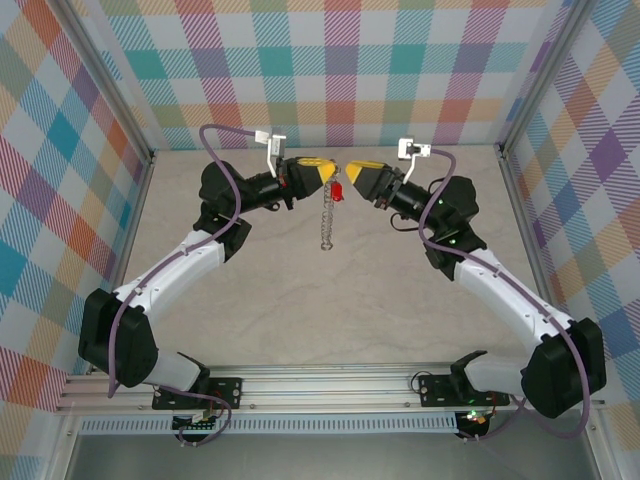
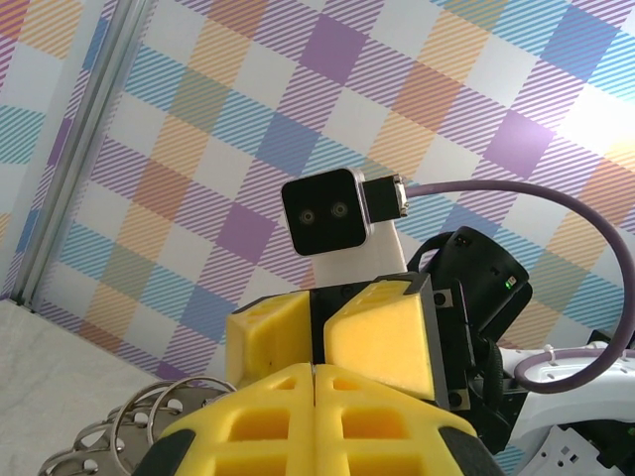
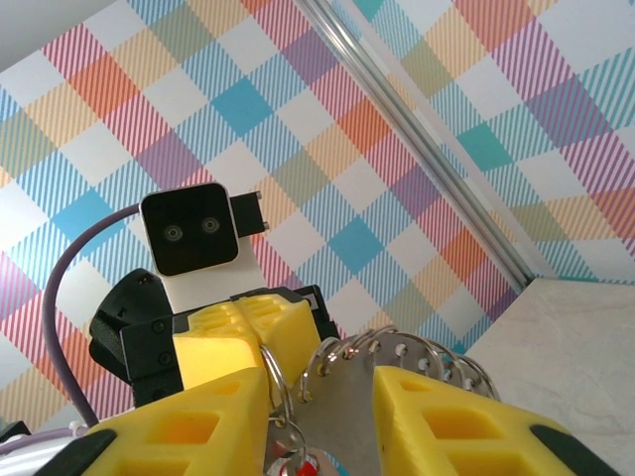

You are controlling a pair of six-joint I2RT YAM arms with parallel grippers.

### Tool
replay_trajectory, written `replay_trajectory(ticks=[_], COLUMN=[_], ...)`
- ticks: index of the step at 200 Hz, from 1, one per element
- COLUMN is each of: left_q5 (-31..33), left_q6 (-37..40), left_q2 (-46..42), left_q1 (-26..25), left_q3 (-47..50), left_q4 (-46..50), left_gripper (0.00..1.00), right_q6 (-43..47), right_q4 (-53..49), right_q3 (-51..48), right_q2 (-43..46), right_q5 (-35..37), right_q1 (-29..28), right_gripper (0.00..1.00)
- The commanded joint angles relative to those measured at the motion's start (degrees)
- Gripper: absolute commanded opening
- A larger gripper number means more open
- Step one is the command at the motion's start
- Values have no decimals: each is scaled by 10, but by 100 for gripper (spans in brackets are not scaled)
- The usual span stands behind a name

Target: Put the keys on the keyring

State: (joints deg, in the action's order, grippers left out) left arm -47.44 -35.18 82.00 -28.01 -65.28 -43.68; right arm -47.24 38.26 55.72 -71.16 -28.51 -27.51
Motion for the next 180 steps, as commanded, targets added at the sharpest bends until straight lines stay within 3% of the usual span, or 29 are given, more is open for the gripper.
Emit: replay_trajectory(ticks=[1,180], left_q5=[0,2], left_q6=[-5,-1], left_q2=[-2,3], left_q1=[-6,-9], left_q3=[-2,-9], left_q4=[-39,-34], left_gripper=[0,0], right_q6=[-6,-4], right_q4=[41,43], right_q3=[24,22], right_q2=[-5,-16], right_q5=[-11,-38], right_q1=[-8,-24], right_gripper=[33,23])
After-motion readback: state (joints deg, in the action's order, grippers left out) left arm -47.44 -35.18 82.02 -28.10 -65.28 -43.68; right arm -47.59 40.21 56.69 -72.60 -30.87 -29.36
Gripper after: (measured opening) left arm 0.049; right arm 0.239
